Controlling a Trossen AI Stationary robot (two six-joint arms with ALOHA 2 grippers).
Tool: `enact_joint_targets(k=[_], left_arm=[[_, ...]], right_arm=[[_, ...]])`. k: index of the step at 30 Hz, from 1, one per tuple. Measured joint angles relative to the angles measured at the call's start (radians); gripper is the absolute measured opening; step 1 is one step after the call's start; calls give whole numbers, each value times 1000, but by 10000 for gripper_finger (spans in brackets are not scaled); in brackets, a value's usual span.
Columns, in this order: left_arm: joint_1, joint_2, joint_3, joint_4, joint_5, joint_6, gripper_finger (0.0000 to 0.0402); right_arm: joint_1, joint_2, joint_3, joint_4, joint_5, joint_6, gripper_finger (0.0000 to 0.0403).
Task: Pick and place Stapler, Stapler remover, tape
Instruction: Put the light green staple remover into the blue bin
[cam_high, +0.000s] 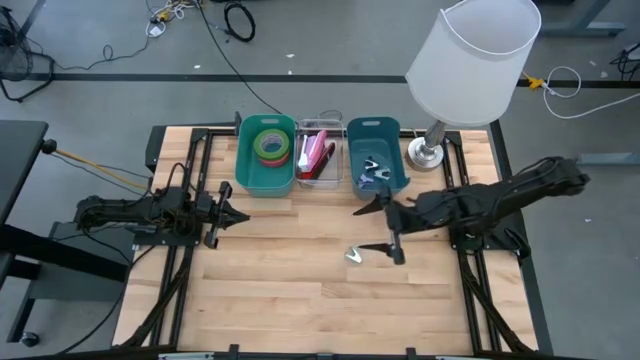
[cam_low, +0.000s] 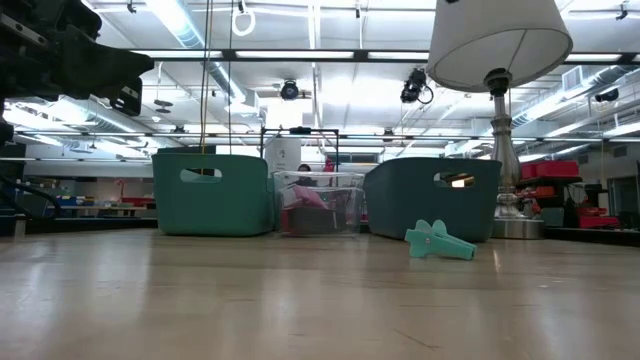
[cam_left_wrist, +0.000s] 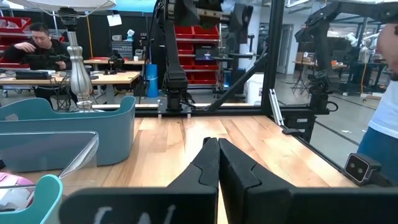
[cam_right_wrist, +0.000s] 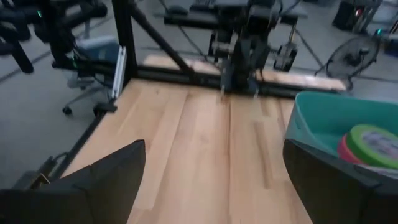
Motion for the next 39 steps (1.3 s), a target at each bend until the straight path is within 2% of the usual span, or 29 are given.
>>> enact_joint_targets(k=[7, 39], left_arm=[[0, 0, 0, 0, 0, 0, 3], [0, 0, 0, 0, 0, 0, 3]], right_arm=[[0, -59, 0, 3, 1, -2, 379], [0, -60, 0, 2, 3, -27, 379]])
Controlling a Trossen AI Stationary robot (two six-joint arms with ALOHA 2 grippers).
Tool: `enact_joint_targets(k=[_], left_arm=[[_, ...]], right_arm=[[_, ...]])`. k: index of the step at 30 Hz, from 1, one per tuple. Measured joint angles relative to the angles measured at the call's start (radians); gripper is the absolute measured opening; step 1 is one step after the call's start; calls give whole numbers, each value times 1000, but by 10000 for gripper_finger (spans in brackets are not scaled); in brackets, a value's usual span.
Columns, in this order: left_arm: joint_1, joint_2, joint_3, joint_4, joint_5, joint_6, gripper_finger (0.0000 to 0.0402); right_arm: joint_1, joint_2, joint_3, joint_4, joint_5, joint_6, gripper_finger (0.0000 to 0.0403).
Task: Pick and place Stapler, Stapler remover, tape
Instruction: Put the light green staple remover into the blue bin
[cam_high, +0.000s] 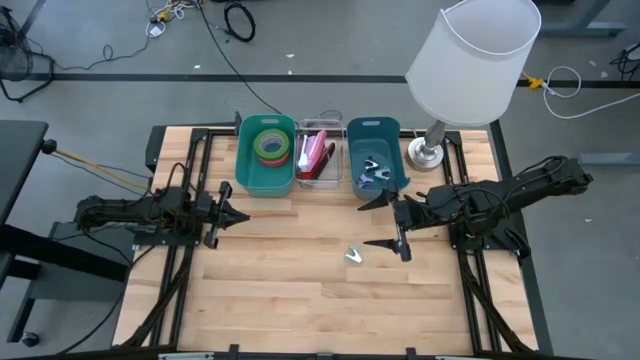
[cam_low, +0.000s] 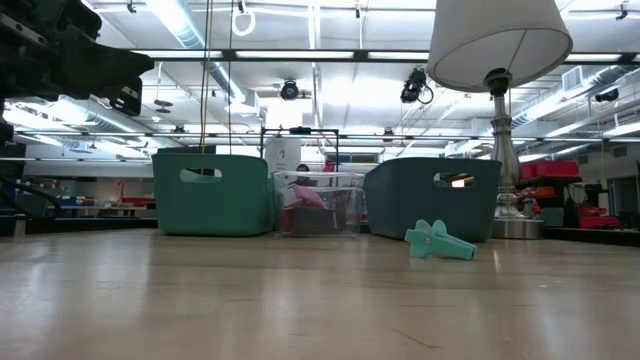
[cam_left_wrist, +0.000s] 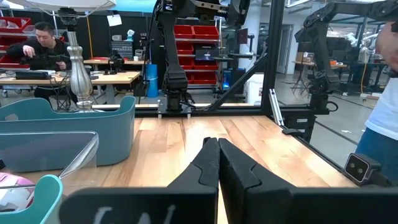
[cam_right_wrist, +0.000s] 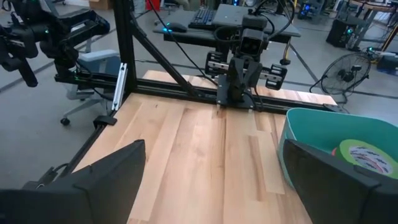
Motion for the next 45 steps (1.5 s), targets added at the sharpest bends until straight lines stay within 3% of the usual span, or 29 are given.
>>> enact_joint_targets(k=[8, 17, 33, 40, 45], left_arm=[[0, 0, 0, 0, 0, 0, 3], [0, 0, 0, 0, 0, 0, 3], [0, 0, 0, 0, 0, 0, 3], [0, 0, 0, 0, 0, 0, 3], [0, 0, 0, 0, 0, 0, 3]], right_arm=[[0, 0, 0, -48, 2, 12, 379], [0, 58, -1, -215, 166, 71, 379], [1, 267, -1, -197, 100, 271, 379], [1, 340, 2, -243, 30, 334, 379], [-2, 383, 99, -376, 6, 360, 379]])
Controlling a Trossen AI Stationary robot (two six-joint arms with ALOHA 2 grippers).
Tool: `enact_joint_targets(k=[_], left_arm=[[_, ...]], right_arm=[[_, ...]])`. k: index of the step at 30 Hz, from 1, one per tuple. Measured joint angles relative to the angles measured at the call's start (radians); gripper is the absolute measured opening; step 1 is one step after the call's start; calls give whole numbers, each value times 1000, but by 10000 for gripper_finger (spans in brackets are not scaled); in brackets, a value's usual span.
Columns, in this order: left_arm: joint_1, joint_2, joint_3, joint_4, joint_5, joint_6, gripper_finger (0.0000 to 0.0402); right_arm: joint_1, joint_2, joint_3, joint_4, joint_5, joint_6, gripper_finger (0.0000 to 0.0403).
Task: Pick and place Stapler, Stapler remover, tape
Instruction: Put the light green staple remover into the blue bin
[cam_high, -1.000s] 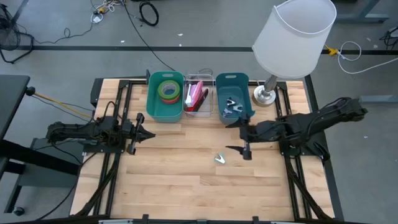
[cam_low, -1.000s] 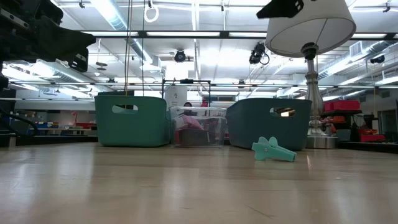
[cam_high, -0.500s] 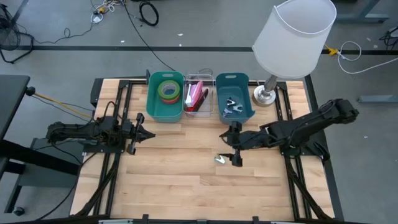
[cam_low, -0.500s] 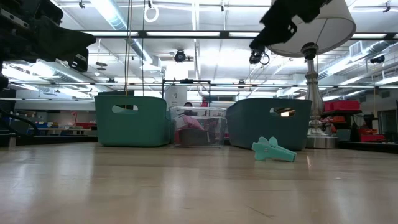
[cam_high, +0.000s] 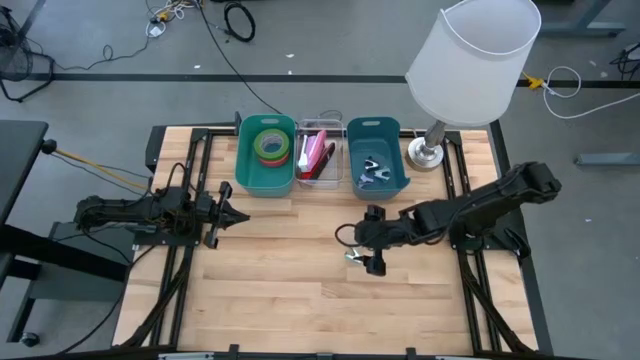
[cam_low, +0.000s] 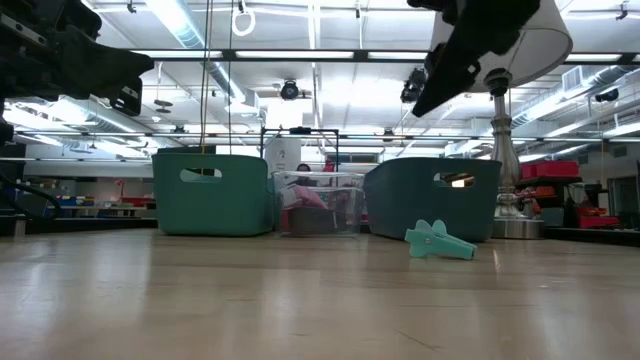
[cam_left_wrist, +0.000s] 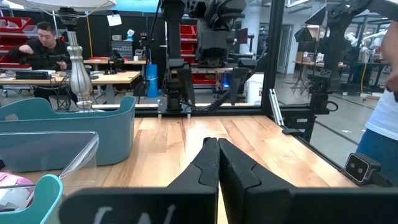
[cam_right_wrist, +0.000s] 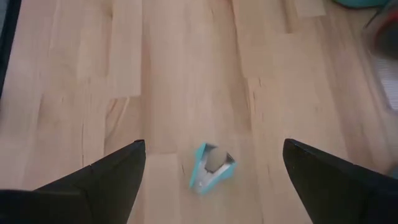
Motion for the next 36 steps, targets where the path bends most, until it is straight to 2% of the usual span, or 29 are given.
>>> enact_joint_targets(k=[7, 14, 20, 24, 36], left_arm=[[0, 0, 0, 0, 0, 0, 3], [0, 0, 0, -1, 0, 0, 3], [0, 0, 0, 0, 0, 0, 3], [0, 0, 0, 0, 0, 0, 3], [0, 0, 0, 0, 0, 0, 3]], right_arm=[[-5, 46, 138, -117, 3, 28, 379], [-4, 133, 236, -241, 113, 153, 379], [-4, 218, 243, -262, 118, 233, 379], [-4, 275, 243, -257, 71, 237, 379], [-22, 384, 243, -252, 61, 248, 379]])
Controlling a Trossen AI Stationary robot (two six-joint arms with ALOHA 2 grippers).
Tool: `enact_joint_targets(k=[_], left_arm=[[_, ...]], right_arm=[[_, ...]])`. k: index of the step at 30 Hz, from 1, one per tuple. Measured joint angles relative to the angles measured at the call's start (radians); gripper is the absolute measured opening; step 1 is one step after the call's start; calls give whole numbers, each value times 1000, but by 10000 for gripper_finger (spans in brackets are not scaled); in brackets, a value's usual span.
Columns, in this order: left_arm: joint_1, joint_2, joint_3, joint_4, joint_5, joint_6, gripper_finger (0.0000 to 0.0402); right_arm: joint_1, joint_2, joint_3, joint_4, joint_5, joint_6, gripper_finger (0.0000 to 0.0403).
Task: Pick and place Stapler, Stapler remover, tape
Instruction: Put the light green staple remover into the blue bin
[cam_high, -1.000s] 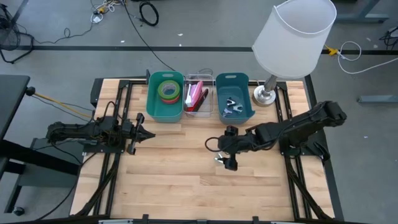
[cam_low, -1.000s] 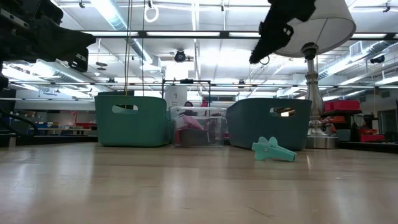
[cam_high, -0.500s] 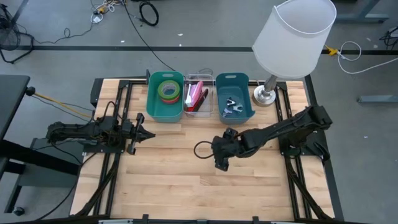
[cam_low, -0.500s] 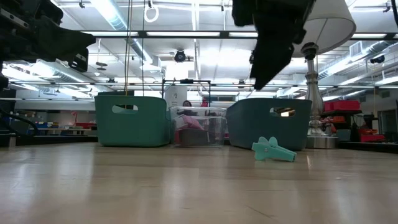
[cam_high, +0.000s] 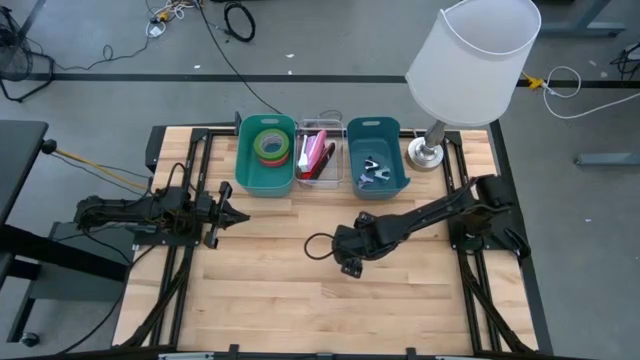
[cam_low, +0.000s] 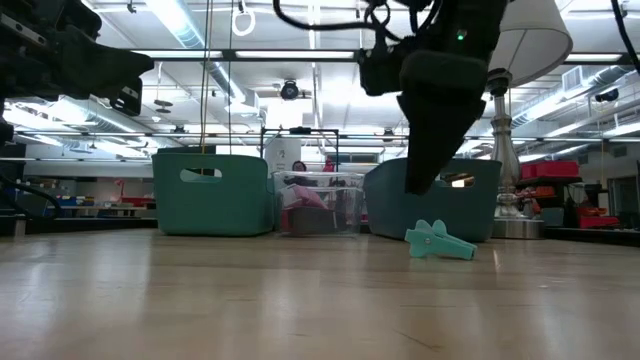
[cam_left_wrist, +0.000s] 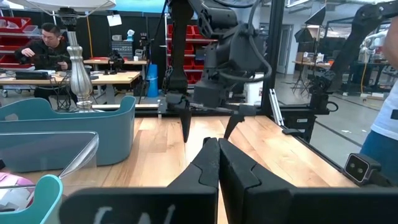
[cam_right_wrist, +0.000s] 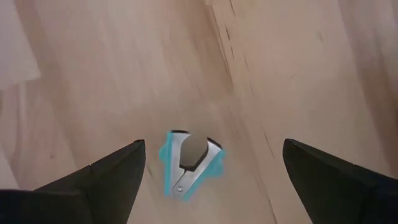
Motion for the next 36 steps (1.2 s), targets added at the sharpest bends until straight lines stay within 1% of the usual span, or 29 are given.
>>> enact_joint_targets(k=[4, 9, 15, 19, 25, 33, 36], left_arm=[[0, 0, 0, 0, 0, 0, 3], [0, 0, 0, 0, 0, 0, 3], [0, 0, 0, 0, 0, 0, 3], [0, 0, 0, 0, 0, 0, 3], [0, 0, 0, 0, 0, 0, 3], [0, 0, 0, 0, 0, 0, 3], [0, 0, 0, 0, 0, 0, 3]], right_arm=[[-9, 23, 0, 3, -33, 10, 379], [-9, 31, 0, 14, -50, 33, 379], [-9, 33, 0, 29, -113, 68, 379], [-9, 50, 0, 26, -115, 73, 379], [-8, 88, 0, 27, -145, 78, 379], [-8, 112, -1, 41, -138, 62, 379], [-8, 115, -1, 35, -138, 60, 372]])
